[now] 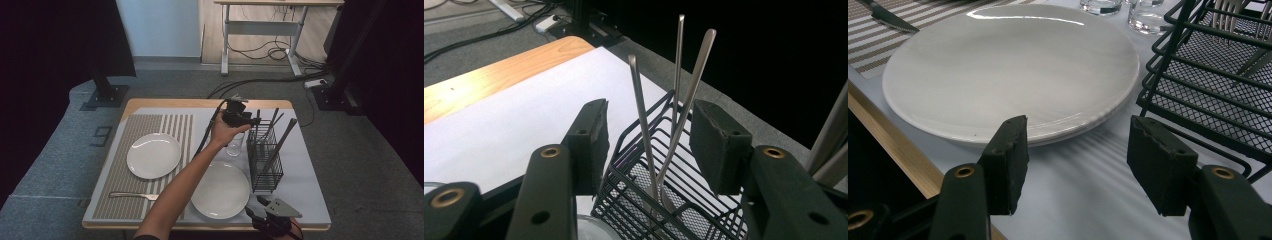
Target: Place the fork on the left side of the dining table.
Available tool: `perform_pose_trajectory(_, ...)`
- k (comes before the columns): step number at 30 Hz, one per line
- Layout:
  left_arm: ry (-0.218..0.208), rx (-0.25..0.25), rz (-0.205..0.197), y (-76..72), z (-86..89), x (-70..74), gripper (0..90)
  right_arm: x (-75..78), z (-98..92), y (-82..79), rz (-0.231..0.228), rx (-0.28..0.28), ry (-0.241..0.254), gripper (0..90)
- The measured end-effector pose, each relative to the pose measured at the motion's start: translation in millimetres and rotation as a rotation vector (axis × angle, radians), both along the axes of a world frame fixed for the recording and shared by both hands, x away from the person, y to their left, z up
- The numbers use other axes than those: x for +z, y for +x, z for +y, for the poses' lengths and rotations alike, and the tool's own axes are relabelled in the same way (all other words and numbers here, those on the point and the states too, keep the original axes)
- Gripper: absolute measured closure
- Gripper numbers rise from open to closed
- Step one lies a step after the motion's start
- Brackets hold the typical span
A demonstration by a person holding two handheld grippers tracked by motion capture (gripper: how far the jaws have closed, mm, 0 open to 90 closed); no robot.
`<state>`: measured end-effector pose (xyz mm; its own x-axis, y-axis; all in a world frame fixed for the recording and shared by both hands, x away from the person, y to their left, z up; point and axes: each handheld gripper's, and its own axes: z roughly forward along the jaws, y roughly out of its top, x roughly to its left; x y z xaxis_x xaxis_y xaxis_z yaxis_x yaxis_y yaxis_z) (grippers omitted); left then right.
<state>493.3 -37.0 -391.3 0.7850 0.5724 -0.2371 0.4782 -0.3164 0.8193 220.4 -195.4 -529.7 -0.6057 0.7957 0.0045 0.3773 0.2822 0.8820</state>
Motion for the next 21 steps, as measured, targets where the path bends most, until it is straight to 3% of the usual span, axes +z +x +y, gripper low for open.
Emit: perform_pose_trajectory(21,-0.004,0.009,0.005,6.2,-6.2,-3.1,54.3,0.9,-1.0,-0.7,0.001,-0.002,0.005,41.9)
